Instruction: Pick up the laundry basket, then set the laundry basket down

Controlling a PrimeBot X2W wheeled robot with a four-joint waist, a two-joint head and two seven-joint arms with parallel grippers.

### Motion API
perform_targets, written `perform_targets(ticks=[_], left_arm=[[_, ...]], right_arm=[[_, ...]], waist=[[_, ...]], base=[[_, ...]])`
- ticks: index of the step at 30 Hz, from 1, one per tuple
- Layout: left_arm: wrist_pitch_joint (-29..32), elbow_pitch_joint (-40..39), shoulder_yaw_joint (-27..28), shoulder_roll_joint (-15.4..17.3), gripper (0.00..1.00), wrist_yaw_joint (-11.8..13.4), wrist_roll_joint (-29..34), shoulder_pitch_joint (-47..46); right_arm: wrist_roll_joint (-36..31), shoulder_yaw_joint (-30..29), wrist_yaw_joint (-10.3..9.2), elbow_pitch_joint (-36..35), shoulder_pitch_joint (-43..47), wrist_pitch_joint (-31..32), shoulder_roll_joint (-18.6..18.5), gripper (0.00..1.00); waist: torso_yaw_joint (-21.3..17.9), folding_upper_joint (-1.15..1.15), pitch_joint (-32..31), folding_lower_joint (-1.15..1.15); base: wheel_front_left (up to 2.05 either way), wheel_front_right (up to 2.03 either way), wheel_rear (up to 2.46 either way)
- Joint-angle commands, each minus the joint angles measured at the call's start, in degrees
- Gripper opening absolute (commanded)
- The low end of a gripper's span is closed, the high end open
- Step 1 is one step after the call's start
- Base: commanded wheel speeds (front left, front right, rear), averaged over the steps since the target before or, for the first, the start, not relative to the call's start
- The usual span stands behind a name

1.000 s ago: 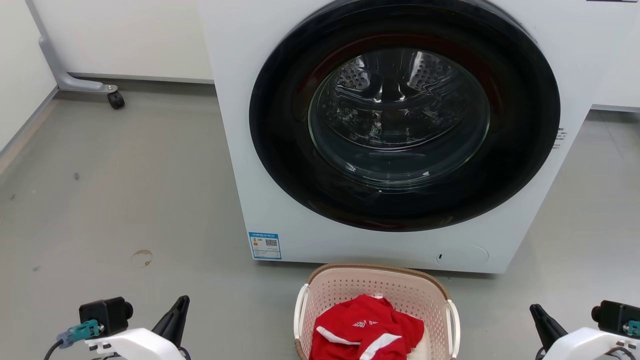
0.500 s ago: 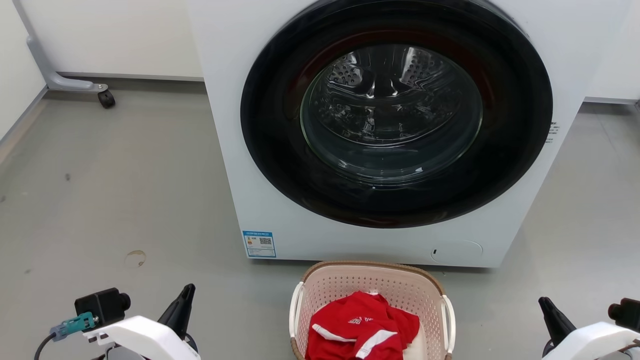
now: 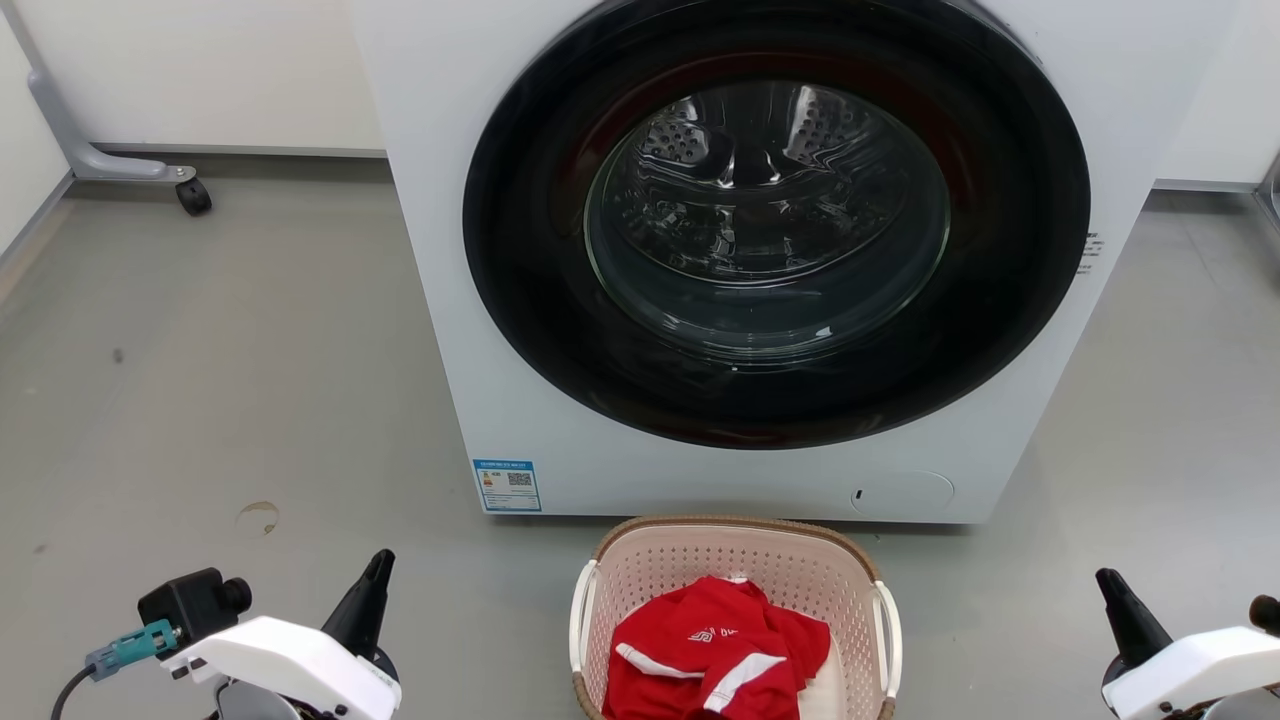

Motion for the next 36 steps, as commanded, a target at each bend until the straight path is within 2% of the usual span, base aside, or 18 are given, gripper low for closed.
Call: perform_targets(ticks=[1, 36], left_arm=[[0.47, -0.50, 3.24, 0.49, 0.00, -1.22, -0.98, -1.08], [5.41, 2.65, 20.50, -10.56, 0.00, -8.78, -7.12, 1.91]], right_arm=[[1.91, -0.57, -0.08, -2.05, -2.99, 0.43, -1.22, 0.00], [18.71, -5.30, -0.13, -5.28, -4.07, 1.78, -0.96, 0.00]], waist=[[-0.17, 0.00, 0.10, -0.01], [-2.69, 0.00, 1.48, -0.01]], base=[[0.00, 0.00, 0.00], [0.00, 0.00, 0.00]])
